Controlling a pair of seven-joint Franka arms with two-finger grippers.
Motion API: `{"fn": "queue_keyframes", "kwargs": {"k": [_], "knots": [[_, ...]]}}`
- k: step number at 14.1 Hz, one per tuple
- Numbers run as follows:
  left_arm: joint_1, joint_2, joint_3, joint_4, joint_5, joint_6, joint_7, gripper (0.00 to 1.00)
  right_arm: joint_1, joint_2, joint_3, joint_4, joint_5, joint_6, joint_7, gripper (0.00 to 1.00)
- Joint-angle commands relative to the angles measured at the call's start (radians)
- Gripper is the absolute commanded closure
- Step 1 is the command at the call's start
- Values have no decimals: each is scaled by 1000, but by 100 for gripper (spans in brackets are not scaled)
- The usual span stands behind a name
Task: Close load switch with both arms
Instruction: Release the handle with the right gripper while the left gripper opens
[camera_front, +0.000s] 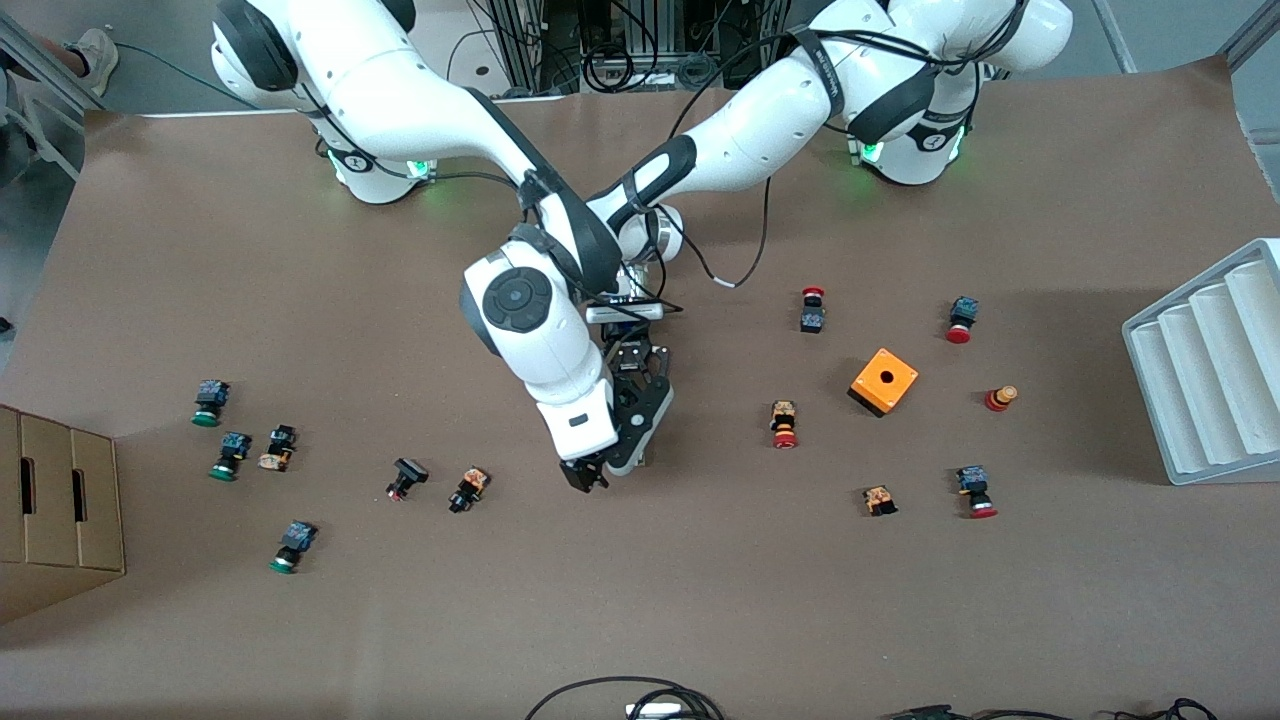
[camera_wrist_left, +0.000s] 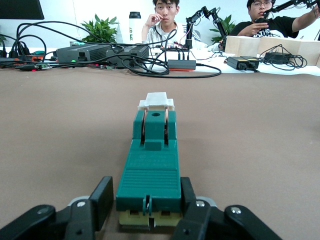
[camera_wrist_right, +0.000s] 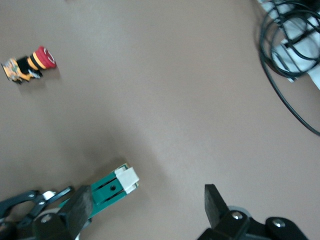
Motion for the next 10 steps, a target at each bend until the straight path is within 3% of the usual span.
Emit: {"fn": "queue_keyframes", "kwargs": {"k": [1,7,10], "knots": [[-19,5,14,19,6,-16,-12,1,-29,-67,6,-8,25,-71,80,0],[-26,-11,7,20,-15,-15,46,0,-130,-159,7,-22,28,-173,276,0],[-28,-48,0,22,-118,-9,182,0,-173,-213,7,-22,25,-293,390,0]]}}
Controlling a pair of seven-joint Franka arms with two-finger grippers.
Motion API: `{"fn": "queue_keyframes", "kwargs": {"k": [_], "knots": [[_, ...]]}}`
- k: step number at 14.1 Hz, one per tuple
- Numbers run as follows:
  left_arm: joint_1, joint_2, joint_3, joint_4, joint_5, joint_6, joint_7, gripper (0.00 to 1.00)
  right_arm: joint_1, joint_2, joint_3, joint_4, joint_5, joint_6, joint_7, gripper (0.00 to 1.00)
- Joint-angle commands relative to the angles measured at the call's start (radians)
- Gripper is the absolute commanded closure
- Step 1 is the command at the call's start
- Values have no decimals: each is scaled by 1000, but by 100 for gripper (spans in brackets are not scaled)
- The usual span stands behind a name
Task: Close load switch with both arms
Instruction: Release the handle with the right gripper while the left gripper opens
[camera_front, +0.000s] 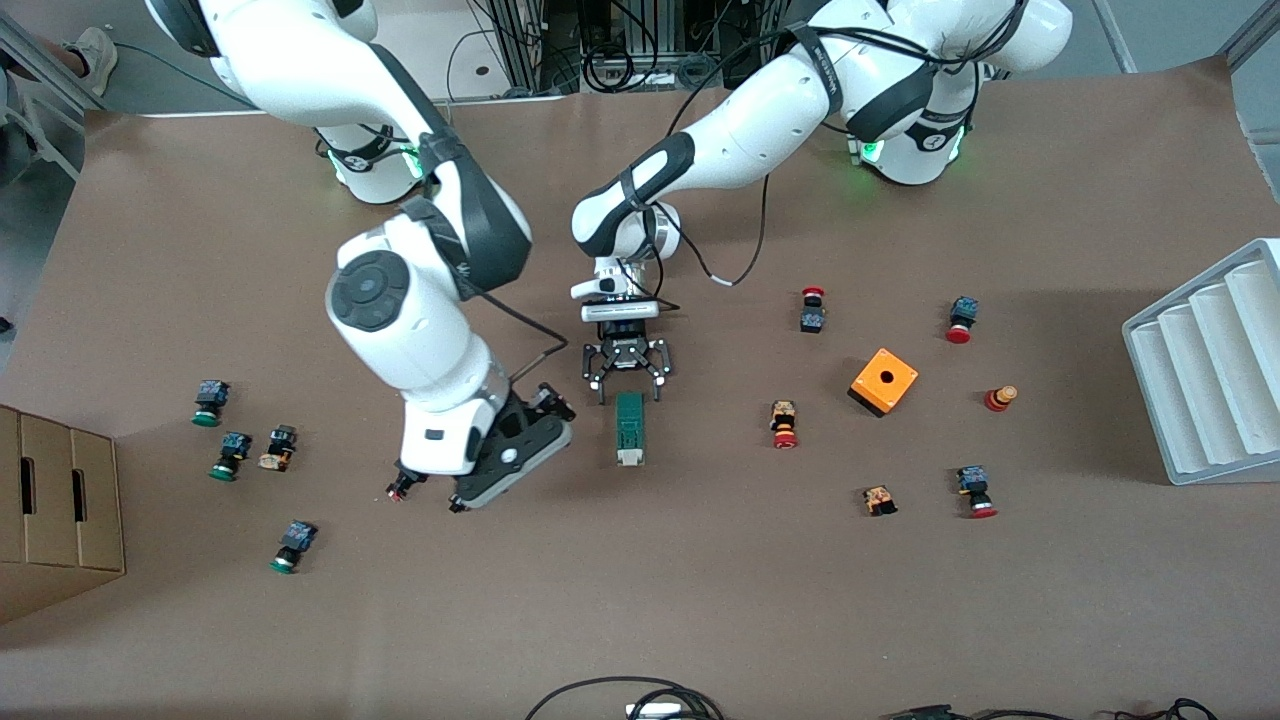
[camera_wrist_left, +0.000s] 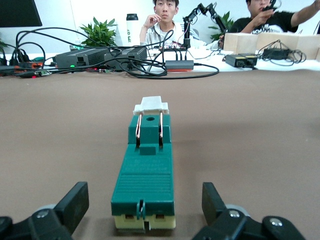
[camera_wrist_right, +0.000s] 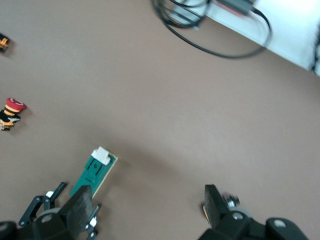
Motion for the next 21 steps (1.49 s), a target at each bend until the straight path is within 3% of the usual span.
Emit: {"fn": "queue_keyframes", "kwargs": {"k": [1,7,13,17,21], "knots": [[-15,-52,-14,6,-110,-7,140,0,-41,-71,8,-22,18,-102,65,0],[-8,-137,-60,52,-411,-2,510,0,-184,-143,7,-21,15,-303,63,0],[-5,-242,-74,70,-702,-12,798,0,-331,-214,7,-66,3,-392,65,0],[-5,-284,-72,110,-894,-13,935,0,-379,-251,22,-74,-140,-469,58,0],[15,-331,-69,161,-1017,-28,1151,0,-463,-312,117,-130,-145,-459,46,0]]}}
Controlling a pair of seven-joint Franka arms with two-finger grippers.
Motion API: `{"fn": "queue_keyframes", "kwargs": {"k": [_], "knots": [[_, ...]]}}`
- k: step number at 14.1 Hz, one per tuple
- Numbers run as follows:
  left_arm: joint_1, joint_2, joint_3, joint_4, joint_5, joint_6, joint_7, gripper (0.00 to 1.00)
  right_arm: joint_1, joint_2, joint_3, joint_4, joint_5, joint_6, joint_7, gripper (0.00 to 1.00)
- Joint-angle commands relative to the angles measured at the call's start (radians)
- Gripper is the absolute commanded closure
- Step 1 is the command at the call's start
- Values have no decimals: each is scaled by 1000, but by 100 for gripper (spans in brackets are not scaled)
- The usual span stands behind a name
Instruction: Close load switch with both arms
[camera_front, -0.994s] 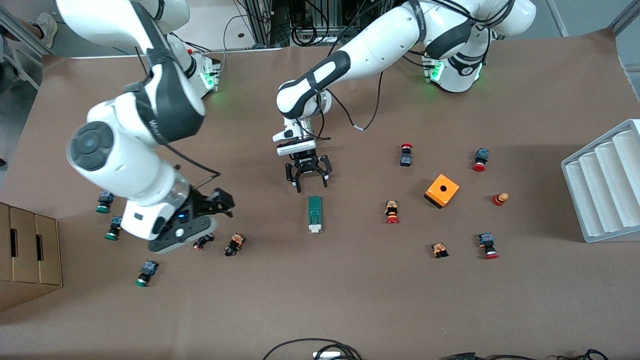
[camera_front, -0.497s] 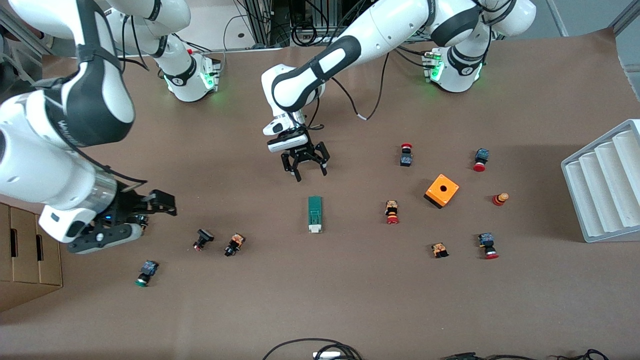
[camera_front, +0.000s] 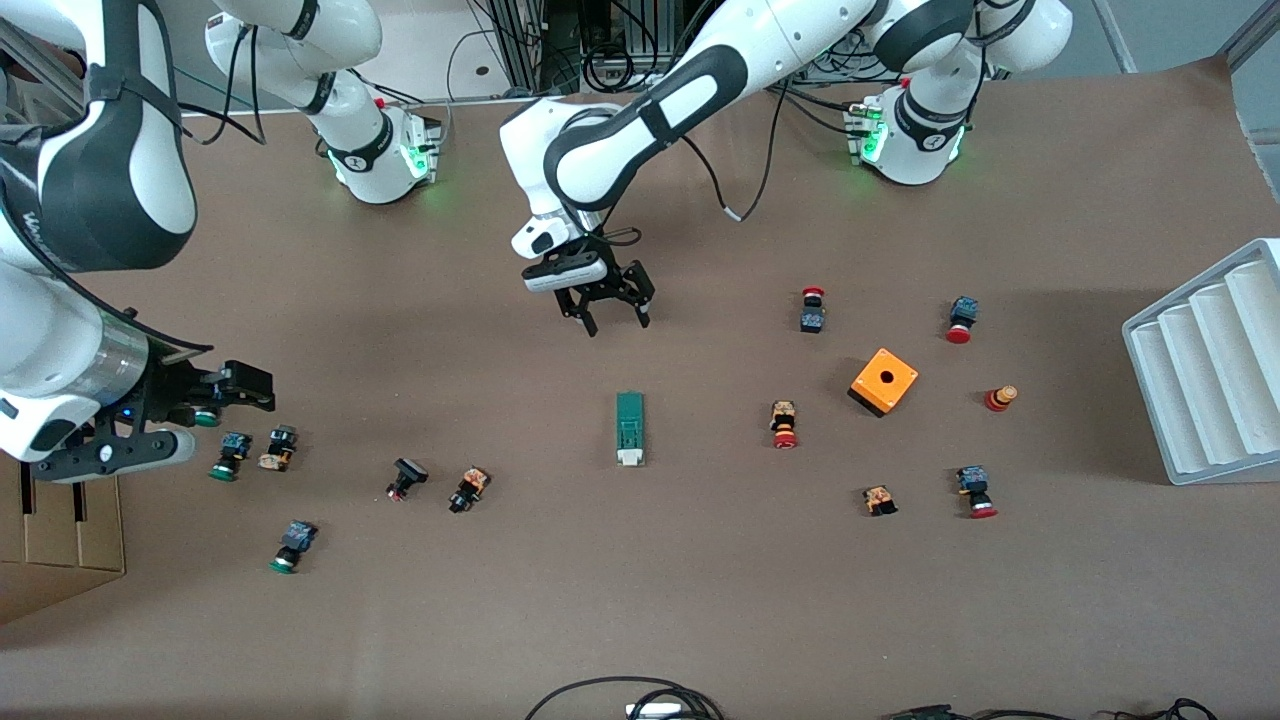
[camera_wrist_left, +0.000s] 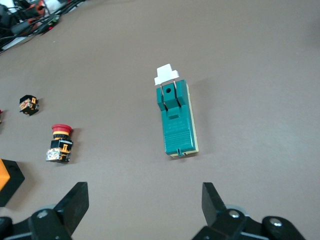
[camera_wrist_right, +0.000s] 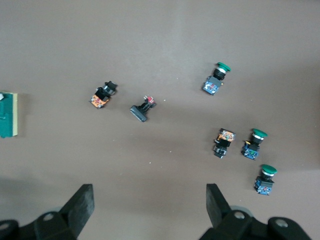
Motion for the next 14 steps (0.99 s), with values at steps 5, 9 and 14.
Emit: {"fn": "queue_keyframes", "kwargs": {"k": [5,9,14], "knots": [[87,-115,7,9,-188,-22,362,0,-116,-74,97,-96,-18,25,-64,0],[197,-200,7,9,-350,-22,637,0,-120,-70,88,-82,-18,8,-47,0],[341,-289,7,11,-539,-22,859,0,-153,-76,46,-77,-18,-21,-64,0]]}}
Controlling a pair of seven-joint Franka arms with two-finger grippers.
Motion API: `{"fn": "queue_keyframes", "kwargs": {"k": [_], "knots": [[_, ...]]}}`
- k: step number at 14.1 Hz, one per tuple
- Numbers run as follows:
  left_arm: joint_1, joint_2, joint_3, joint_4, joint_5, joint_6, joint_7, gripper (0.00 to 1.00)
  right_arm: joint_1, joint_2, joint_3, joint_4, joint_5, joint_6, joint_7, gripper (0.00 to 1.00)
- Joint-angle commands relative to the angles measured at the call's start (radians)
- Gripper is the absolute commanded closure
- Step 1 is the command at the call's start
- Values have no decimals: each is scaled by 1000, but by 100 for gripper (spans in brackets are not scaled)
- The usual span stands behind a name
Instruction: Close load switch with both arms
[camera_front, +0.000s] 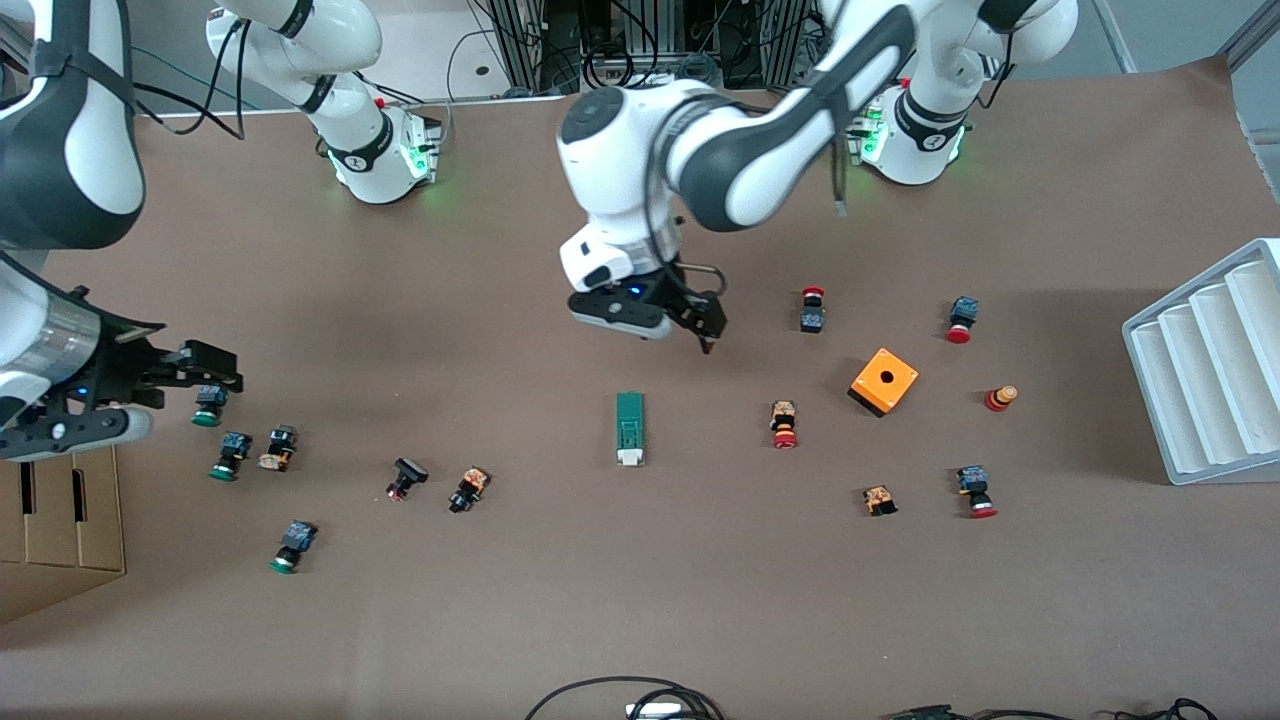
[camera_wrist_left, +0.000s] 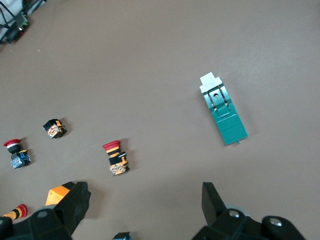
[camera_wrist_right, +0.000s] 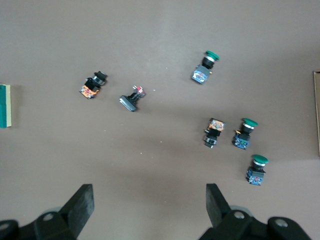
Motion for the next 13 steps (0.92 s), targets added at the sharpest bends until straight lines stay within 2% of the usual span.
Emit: {"fn": "queue_keyframes", "kwargs": {"k": [1,6,10,13], "knots": [[77,-65,-6,-15,-97,-10,117,0,-19,-21,-31,-12,-10,-24,-15,0],[275,-144,-6,-8,-309,-68,228,0,-20,-81,-31,-15,-16,-106,-10,0],[426,-191,-6,11,-389,-163,252,0,-37,-130,-40,-29,-14,-128,-9,0],[515,-216,-4,15,-383,-202,294,0,-83,-125,-51,-25,18,-104,-10,0]]}}
